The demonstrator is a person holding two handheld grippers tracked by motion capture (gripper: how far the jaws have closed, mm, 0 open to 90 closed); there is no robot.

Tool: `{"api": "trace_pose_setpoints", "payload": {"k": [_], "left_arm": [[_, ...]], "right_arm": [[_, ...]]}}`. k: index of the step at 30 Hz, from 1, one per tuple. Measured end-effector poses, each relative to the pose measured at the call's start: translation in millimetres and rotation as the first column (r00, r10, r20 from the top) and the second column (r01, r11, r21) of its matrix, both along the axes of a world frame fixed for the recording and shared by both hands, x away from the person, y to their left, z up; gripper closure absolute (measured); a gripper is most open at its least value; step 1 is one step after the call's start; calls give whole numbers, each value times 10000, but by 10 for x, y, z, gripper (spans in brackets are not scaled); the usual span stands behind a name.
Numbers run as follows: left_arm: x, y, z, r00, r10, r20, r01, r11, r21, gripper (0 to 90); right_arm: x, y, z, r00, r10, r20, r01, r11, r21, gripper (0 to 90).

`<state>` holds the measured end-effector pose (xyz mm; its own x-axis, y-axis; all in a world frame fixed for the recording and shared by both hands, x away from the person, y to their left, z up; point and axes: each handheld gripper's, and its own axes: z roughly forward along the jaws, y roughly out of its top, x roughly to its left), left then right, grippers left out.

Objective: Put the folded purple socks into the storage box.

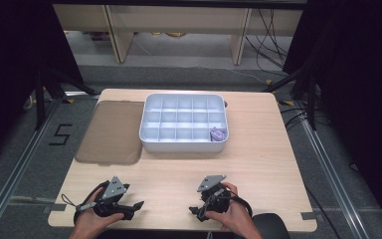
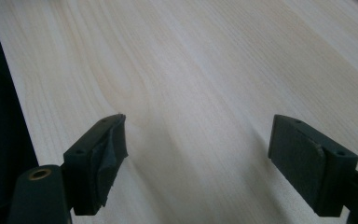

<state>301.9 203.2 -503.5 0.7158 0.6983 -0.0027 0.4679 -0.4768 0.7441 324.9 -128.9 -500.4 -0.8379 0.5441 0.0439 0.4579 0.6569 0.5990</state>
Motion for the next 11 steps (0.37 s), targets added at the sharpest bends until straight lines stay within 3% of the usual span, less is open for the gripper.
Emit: {"api": "trace_pose_setpoints", "payload": {"k": [3, 4, 5, 11], "left_arm": [[-1, -1, 1, 10000, 1, 3, -1, 10000, -11, 212], [-1, -1, 1, 10000, -6, 2, 6, 10000, -3, 212], [-1, -1, 1, 10000, -6, 2, 6, 10000, -3, 212], [4, 4, 0, 10000, 31, 50, -31, 10000, 30, 212]], "right_arm": [[13, 1, -8, 10000, 76, -63, -76, 10000, 63, 202], [12, 6, -20, 9999, -57, 100, 56, 10000, 77, 202], [-10, 5, -2, 9993, -352, -83, 352, 9994, -42, 202], [-9, 11, -9, 9988, -494, -43, 494, 9987, -86, 202]]}}
